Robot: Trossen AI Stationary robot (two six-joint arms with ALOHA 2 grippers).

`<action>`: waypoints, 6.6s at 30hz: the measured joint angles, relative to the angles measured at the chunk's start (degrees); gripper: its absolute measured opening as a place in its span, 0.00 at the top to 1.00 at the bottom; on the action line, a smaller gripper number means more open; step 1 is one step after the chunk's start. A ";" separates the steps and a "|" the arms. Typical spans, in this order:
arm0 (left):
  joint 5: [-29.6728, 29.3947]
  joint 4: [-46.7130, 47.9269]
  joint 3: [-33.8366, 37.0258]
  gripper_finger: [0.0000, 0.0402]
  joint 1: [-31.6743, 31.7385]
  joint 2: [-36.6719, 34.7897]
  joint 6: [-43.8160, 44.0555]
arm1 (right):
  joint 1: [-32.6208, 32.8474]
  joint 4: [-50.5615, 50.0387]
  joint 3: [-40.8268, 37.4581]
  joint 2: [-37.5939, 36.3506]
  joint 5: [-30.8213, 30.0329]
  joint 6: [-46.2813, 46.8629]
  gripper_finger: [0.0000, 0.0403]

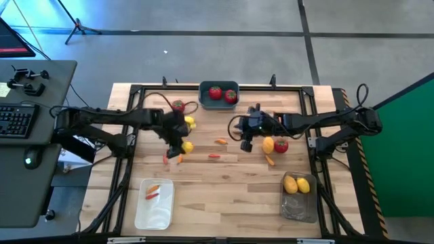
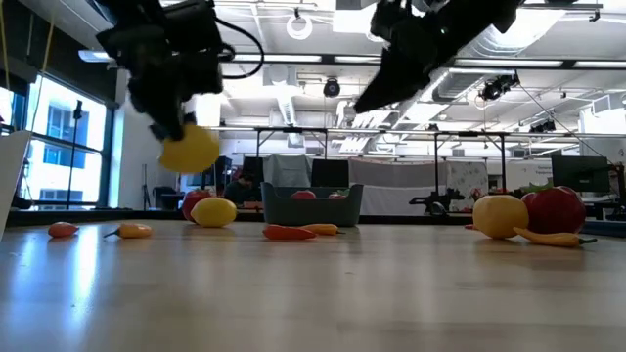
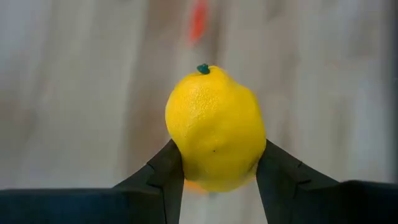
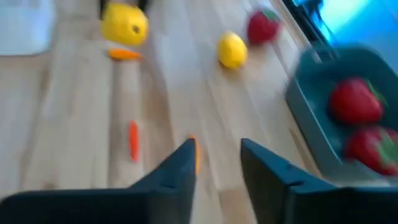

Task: Sort produce into baskets
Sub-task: Put the bottom left yellow lemon into the black transparent bin, then put the top right orange chili pepper into the white bin

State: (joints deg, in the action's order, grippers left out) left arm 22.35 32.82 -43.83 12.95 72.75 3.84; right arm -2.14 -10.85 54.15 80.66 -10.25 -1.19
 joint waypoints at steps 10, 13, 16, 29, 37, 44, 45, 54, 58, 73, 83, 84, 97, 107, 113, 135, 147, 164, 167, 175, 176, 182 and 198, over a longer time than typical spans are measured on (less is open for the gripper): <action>25.89 -15.36 -0.53 0.67 6.71 5.90 -2.66 | 4.03 18.99 0.02 6.39 6.16 -3.62 0.35; 27.82 -17.43 -1.77 0.67 6.65 8.45 -3.36 | 3.99 21.70 0.37 8.26 7.77 -3.84 0.32; 30.01 -19.70 -3.04 0.67 6.49 11.19 -3.48 | 3.32 21.78 2.16 9.88 11.04 -5.21 0.31; 39.12 -22.98 -10.25 0.67 6.54 19.51 -6.96 | -0.83 19.63 6.64 12.46 25.18 -10.77 0.31; 40.55 -25.11 -13.74 0.67 6.54 23.57 -6.88 | -1.37 18.17 6.64 12.46 29.35 -11.30 0.31; 41.93 -30.74 -14.58 0.67 6.52 24.34 -3.90 | -1.32 16.66 6.67 12.68 30.64 -9.73 0.37; 41.94 -30.94 -14.56 0.67 6.53 24.26 -3.77 | -1.30 16.55 6.69 12.66 30.64 -9.65 0.40; 39.08 -30.77 -14.51 0.57 5.91 24.04 -4.68 | -0.99 15.33 6.65 11.86 30.33 -8.64 0.61; 35.90 -31.72 -14.67 0.45 6.00 23.89 -7.85 | -0.58 11.20 6.54 9.07 28.81 -6.06 0.60; 25.64 -41.79 -11.17 0.37 6.67 23.74 -14.59 | 8.51 -21.91 6.62 -3.49 22.14 25.93 0.61; 25.15 -53.83 -4.43 0.38 8.29 23.74 -8.77 | 24.01 -48.56 6.62 -7.67 27.16 68.07 0.61; 25.16 -54.19 -4.01 0.38 8.45 23.74 -8.58 | 25.83 -50.07 6.62 -7.68 28.77 71.96 0.61; 24.98 -55.92 -2.34 0.38 8.46 23.74 -8.53 | 37.38 -53.40 -2.39 -7.56 35.92 86.44 0.61; 24.98 -55.07 -2.34 0.38 8.46 23.74 -8.59 | 37.56 -40.02 -13.42 -7.51 40.76 85.79 0.59; 21.61 -55.25 -2.34 0.38 8.46 23.74 -9.01 | 37.56 -39.82 -14.14 -7.51 40.82 84.80 0.48; 14.67 -85.63 10.76 0.60 8.26 23.09 -7.07 | 35.07 -62.12 7.88 -7.52 25.59 80.60 0.30; 11.85 -86.37 16.07 0.82 8.36 15.99 -7.33 | 11.90 -62.92 4.91 -10.57 5.59 61.19 0.58; 8.20 -86.07 21.33 0.88 8.35 9.05 -5.54 | -28.30 -33.37 -13.61 -10.46 3.33 31.88 0.59; 8.22 -86.24 21.33 0.88 8.35 9.05 -5.77 | -31.78 -31.68 -16.36 -10.44 -0.86 31.83 0.53; 7.78 -86.23 21.33 0.88 8.42 9.05 -5.91 | -36.71 -20.60 -21.95 -10.02 1.44 29.10 0.53; 7.78 -86.23 21.33 0.88 8.42 9.05 -5.91 | -37.10 -19.60 -22.53 -9.77 1.52 28.96 0.55; 5.24 -86.23 21.31 0.88 8.39 9.05 -5.66 | -38.85 -14.38 -24.85 -7.19 1.64 28.11 0.66; -5.71 -96.33 26.27 0.88 10.34 9.07 7.85 | -35.98 -7.92 -25.03 -9.00 7.50 27.65 0.97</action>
State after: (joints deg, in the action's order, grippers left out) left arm 16.64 -63.51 -17.57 23.29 81.82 11.69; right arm -38.12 -18.77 29.12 71.66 -2.75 26.46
